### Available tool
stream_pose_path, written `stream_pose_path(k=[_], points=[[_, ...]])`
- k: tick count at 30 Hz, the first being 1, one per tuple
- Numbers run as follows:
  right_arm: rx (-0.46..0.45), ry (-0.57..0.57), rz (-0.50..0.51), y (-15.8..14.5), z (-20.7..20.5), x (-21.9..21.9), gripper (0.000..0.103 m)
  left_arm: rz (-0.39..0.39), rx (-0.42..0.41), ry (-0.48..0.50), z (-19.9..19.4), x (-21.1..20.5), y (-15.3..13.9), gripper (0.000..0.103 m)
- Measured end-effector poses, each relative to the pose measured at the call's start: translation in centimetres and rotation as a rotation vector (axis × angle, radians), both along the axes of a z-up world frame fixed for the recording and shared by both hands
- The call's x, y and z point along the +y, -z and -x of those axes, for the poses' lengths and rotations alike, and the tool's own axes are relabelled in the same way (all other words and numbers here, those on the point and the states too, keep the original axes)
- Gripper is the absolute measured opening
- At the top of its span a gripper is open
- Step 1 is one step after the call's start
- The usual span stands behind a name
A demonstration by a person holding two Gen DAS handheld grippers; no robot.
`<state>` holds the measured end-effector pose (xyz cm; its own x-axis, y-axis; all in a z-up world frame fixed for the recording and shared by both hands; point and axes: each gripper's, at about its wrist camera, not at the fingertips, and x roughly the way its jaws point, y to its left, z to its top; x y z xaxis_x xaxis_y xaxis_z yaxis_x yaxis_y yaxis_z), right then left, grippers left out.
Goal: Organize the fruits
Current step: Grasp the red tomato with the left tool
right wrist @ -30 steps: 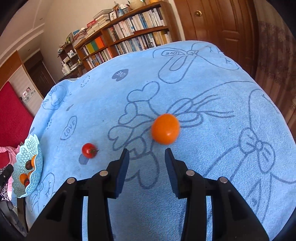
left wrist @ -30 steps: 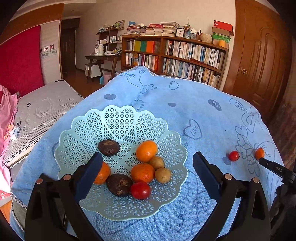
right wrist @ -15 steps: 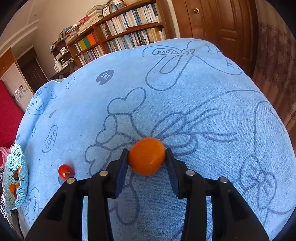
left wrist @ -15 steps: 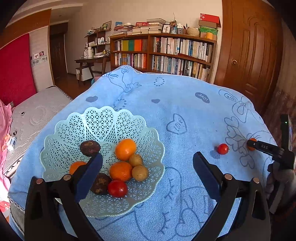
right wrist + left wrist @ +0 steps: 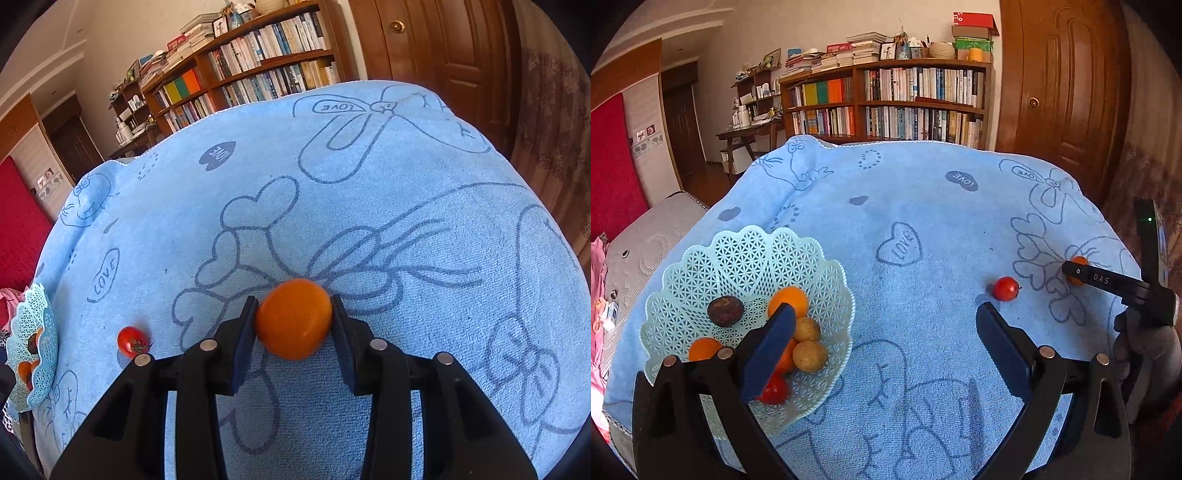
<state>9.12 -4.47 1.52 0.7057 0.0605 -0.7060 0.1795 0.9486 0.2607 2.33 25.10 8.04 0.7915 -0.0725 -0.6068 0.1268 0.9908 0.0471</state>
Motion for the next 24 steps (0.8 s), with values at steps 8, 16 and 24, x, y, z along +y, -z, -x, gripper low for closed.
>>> stream_pose_path(k=[8,16,24], points=[[-0.031,0.007,-0.006,-0.2,0.6,-0.1,0.039,-0.015,0.034,0.085,-1.8,-4.2,1.2,0.099],[-0.038,0.011,-0.019,-0.2,0.8,-0.4,0.039,-0.048,0.095,0.185,-4.3,-8.3,3.5,0.094],[-0.038,0.013,-0.023,-0.2,0.8,-0.4,0.039,-0.027,0.191,0.235,-7.3,-10.1,6.0,0.072]])
